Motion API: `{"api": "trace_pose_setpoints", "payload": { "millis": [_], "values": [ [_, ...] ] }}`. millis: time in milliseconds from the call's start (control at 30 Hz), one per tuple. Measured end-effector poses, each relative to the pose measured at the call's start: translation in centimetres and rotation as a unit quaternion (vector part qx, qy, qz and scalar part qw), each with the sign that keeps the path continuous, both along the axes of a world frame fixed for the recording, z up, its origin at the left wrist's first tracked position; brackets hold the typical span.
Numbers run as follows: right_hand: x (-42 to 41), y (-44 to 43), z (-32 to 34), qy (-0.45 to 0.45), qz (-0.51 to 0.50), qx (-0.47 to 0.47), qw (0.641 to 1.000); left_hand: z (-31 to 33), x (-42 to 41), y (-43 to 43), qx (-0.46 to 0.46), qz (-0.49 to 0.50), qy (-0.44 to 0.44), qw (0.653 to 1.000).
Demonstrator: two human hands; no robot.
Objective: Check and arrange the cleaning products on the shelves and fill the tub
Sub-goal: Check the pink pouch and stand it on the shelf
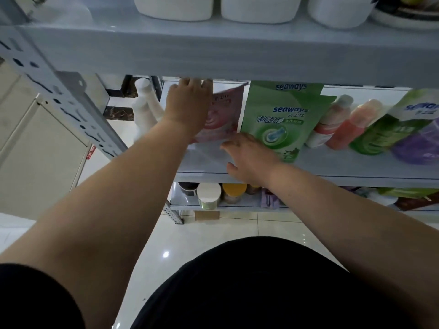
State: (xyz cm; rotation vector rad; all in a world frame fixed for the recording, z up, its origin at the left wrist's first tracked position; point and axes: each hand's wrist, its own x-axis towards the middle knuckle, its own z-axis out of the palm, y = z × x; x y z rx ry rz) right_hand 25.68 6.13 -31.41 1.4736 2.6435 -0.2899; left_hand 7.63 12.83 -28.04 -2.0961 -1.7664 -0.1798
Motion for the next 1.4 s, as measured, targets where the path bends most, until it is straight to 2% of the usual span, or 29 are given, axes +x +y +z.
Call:
{"api": "trace_pose_setpoints", "payload": {
  "millis": [67, 133, 433, 667, 733, 867, 967, 1067, 1167, 1233, 1267, 1333, 1367, 1400],
  "values": [
    [0.1, 0.1, -0.3, 0.004, 0.008, 0.003, 1.000, -0.1, 0.0, 0.1, -0.076, 0.005, -0.046, 0.996],
    [0.1, 0.0, -0.5, 0.010, 0.011, 0.004, 1.000, 0.0, 0.1, -0.2, -0.112, 0.019, -0.062, 0.992],
    [-0.3, -1.0, -1.3, 0.072, -0.041, -0.009, 0.997, 2.1, 0.5, -2.7, -0.203, 0.006, -0.024, 0.979],
    [-0.8, -2.3, -3.0, 0.139, -0.166, -0.071, 0.974, 2.7, -0.7, -4.8, -0.183, -0.044, -0.056, 0.981],
    [-1.0, -2.9, -3.6, 0.206, -0.215, -0.093, 0.950, 3.2, -1.0, -5.5, -0.207, -0.047, -0.081, 0.974],
    [-1.2, -4.8, -3.2, 0.370, -0.317, -0.147, 0.861, 4.2, -1.9, -7.7, -0.266, -0.063, -0.131, 0.953],
    [-0.9, -6.8, -1.9, 0.405, -0.336, -0.187, 0.830, 4.9, -3.4, -10.0, -0.303, -0.098, -0.141, 0.937],
    [-1.1, -9.2, -0.8, 0.469, -0.319, -0.260, 0.782, 5.7, -5.0, -11.9, -0.338, -0.137, -0.203, 0.909],
    [-1.9, -11.8, -0.8, 0.493, -0.345, -0.232, 0.764, 5.7, -6.5, -13.3, -0.343, -0.125, -0.298, 0.882],
    [-2.3, -13.6, -1.0, 0.509, -0.365, -0.225, 0.746, 4.5, -7.6, -14.4, -0.317, -0.085, -0.428, 0.842],
    [-2.3, -14.4, -1.2, 0.526, -0.381, -0.224, 0.727, 3.6, -8.0, -15.1, -0.310, -0.060, -0.526, 0.790],
    [-2.2, -16.1, -1.2, 0.572, -0.425, -0.216, 0.667, 1.6, -8.4, -16.8, -0.322, -0.022, -0.706, 0.630],
    [-2.2, -16.8, -1.1, 0.599, -0.441, -0.209, 0.634, 0.4, -8.4, -17.7, -0.341, -0.006, -0.750, 0.567],
    [-2.2, -17.4, -1.1, 0.622, -0.452, -0.203, 0.606, -0.8, -8.4, -18.7, -0.369, 0.007, -0.758, 0.538]
  ]
}}
